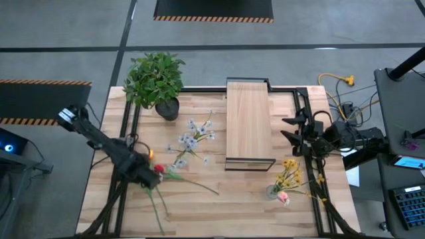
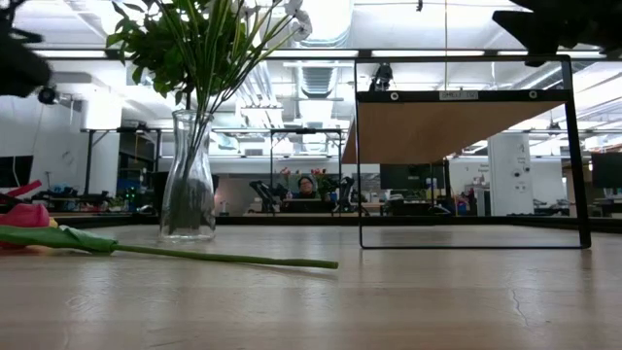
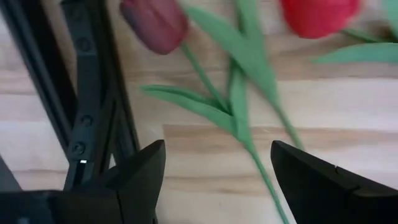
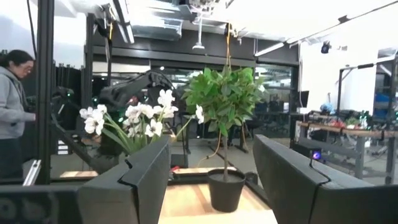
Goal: Pick and place flowers into a vace then onto a shelf
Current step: Put the maroon tulip into the left transparent glass vase
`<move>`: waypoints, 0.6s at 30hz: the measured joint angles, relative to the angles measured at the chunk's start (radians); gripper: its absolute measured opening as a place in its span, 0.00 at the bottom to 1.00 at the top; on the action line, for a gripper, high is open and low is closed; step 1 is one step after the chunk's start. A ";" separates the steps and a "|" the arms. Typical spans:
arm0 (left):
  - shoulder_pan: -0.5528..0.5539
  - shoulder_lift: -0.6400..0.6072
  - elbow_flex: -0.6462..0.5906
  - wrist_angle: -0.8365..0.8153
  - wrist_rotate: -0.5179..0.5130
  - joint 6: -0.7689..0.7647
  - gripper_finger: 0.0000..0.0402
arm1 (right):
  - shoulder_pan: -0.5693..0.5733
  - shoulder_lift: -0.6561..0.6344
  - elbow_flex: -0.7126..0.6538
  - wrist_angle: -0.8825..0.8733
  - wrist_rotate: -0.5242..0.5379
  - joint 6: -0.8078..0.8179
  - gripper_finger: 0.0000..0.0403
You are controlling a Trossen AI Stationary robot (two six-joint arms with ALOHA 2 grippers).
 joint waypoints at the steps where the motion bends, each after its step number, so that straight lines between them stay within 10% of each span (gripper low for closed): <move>1: -0.015 0.021 0.000 0.001 0.000 -0.024 0.68 | 0.000 0.000 0.000 0.008 0.000 -0.009 0.54; 18: -0.067 0.345 0.005 0.122 0.000 -0.044 0.68 | 0.000 0.000 0.000 0.036 0.001 -0.024 0.54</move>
